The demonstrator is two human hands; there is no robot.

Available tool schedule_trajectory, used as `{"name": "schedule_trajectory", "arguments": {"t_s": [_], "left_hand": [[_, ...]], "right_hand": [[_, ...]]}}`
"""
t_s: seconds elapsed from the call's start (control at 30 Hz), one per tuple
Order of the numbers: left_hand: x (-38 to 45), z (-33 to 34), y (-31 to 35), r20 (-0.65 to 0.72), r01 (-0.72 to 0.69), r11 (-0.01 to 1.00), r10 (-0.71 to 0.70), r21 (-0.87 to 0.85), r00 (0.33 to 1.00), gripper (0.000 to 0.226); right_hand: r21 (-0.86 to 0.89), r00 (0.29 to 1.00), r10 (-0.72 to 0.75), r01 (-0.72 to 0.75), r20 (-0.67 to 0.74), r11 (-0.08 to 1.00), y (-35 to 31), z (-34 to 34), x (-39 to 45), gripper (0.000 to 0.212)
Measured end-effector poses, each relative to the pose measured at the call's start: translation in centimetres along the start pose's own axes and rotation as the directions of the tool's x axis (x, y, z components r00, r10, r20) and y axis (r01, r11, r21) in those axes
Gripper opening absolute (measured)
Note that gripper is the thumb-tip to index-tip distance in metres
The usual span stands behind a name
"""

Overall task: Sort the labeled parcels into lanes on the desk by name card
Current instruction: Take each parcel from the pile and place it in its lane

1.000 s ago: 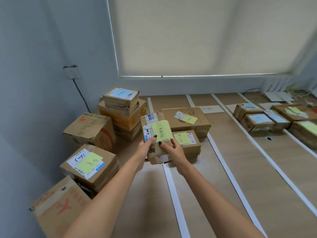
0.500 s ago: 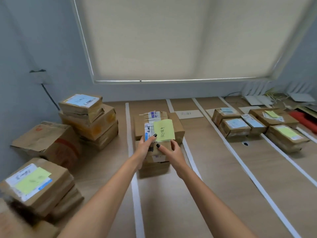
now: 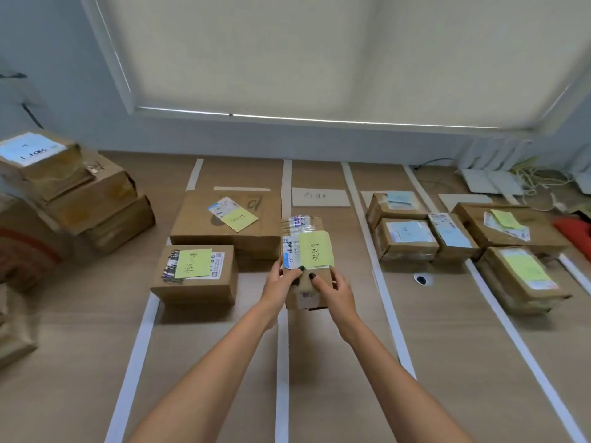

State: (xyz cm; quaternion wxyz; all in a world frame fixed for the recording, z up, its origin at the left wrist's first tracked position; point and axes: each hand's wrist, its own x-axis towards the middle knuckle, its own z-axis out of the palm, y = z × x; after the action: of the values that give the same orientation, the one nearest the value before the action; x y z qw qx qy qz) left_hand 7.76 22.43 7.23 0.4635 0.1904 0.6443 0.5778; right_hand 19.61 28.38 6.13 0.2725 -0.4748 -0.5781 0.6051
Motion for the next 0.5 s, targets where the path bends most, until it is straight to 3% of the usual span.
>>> {"name": "schedule_trajectory", "arguments": {"t_s": [0.27, 0.5], "left_hand": [[5.4, 3.1, -2.5, -0.038, 0.125, 0.989, -0.123, 0.077, 0.992, 0.042], [11.7, 4.2, -2.5, -0.206, 0.076, 0.988, -0.046, 0.137, 0.977, 0.041]], "right_hand": [[0.009, 0.991, 0.123, -0.124, 0.051, 0.992, 3.9, -2.3, 4.8, 0.034], [-0.007, 0.987, 0.160, -0.160, 0.023, 0.987, 4.1, -1.5, 11.7, 0.038]]}}
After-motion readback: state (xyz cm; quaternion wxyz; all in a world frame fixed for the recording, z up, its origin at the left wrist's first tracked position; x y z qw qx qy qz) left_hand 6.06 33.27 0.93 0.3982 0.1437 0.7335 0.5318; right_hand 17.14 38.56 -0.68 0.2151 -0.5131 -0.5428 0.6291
